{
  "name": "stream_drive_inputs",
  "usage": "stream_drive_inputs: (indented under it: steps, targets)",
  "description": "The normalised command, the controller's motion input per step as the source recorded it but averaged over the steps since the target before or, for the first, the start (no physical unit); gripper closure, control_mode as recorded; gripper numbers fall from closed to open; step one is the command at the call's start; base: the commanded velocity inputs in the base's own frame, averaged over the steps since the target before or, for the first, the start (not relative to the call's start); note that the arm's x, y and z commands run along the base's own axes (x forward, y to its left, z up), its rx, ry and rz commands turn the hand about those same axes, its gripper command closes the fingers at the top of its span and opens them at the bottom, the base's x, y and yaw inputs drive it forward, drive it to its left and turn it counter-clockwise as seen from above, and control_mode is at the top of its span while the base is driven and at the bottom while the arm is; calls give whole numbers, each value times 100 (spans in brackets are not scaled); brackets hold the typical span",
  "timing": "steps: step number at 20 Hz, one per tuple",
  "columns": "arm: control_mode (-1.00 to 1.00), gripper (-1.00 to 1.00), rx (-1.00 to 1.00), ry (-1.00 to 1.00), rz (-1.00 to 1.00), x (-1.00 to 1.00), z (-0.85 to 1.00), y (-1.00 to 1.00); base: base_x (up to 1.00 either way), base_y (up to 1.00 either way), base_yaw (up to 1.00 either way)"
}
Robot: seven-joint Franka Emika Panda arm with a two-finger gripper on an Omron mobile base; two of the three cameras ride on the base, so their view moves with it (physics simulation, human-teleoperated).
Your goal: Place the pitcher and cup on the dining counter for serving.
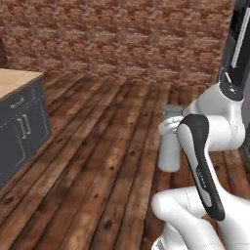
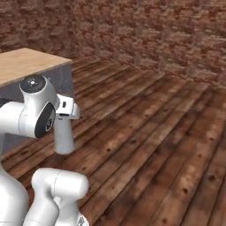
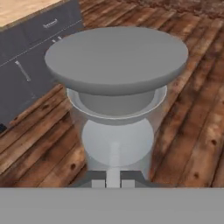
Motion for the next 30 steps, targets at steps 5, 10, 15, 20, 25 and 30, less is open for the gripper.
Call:
stream_drive_inputs:
  steps: [5, 10, 15, 20, 25, 30]
  targets:
    - [100, 100, 0, 0, 0, 0, 0, 0, 36, 4, 83]
    - [100, 100, 0, 0, 0, 0, 0, 0, 63, 0, 74]
    - [100, 100, 0, 0, 0, 0, 0, 0, 91, 0, 64]
    - [100, 100, 0, 0, 0, 0, 0, 0, 100, -10, 52]
    - [100, 100, 0, 0, 0, 0, 0, 0, 100, -42, 40]
    - [100, 100, 0, 0, 0, 0, 0, 0, 92, -90, 19]
